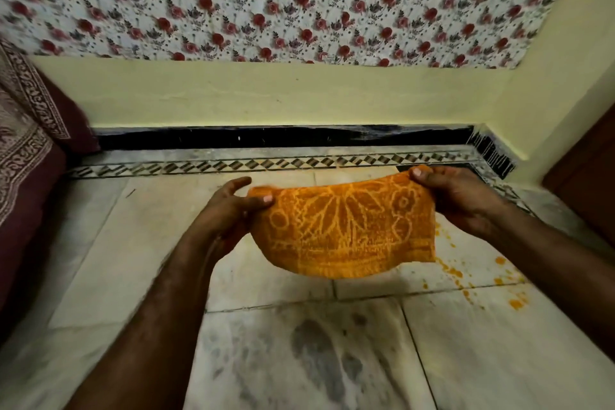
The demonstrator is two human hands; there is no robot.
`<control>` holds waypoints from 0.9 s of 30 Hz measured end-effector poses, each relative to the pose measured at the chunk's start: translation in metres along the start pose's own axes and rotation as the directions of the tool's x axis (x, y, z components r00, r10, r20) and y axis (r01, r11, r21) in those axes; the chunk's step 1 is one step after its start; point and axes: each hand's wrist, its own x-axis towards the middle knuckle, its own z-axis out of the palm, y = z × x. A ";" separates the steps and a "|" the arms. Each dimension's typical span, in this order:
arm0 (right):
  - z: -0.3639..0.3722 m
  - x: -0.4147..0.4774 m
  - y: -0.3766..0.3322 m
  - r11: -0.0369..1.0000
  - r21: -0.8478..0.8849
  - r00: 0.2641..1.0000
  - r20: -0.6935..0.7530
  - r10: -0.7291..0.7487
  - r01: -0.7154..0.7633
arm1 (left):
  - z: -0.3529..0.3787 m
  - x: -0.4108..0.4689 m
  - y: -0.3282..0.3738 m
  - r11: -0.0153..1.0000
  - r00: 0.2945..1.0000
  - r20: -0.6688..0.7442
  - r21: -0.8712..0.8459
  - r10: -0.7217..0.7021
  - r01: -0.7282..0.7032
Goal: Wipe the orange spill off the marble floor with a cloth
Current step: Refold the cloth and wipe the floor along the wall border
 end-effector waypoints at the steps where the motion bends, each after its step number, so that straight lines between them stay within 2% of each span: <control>1: 0.000 0.000 -0.001 1.000 0.004 1.000 -0.003 -0.012 0.012 | 0.000 0.000 0.001 1.000 1.000 -0.012 -0.018 0.005 -0.005; 4: -0.001 -0.002 -0.004 1.000 0.006 0.999 -0.011 -0.031 0.031 | 0.003 -0.001 0.004 0.995 0.998 -0.019 0.076 0.067 -0.065; 9: -0.005 0.002 -0.007 0.995 -0.088 0.994 -0.093 -0.056 0.048 | 0.009 0.001 0.011 0.940 0.973 -0.021 0.265 0.229 -0.215; 11: -0.009 0.005 -0.011 0.998 -0.048 0.996 -0.082 -0.047 0.043 | 0.014 0.000 0.013 0.944 0.972 -0.019 0.241 0.236 -0.224; 13: -0.012 0.004 -0.015 0.999 -0.032 0.999 -0.007 -0.043 0.043 | 0.015 -0.001 0.016 0.972 0.981 -0.016 0.139 0.193 -0.189; 16: -0.014 0.002 -0.018 0.992 -0.110 0.996 0.070 -0.053 0.061 | 0.009 -0.001 0.017 0.985 0.985 0.033 0.023 0.169 -0.170; 23: -0.014 -0.005 -0.025 0.970 -0.234 0.993 0.111 -0.040 0.066 | 0.007 0.000 0.015 0.959 0.977 0.015 0.191 0.211 -0.210; 27: -0.006 -0.011 -0.029 0.949 -0.306 0.997 0.030 -0.074 0.080 | 0.007 0.001 0.015 0.927 0.966 -0.010 0.285 0.258 -0.244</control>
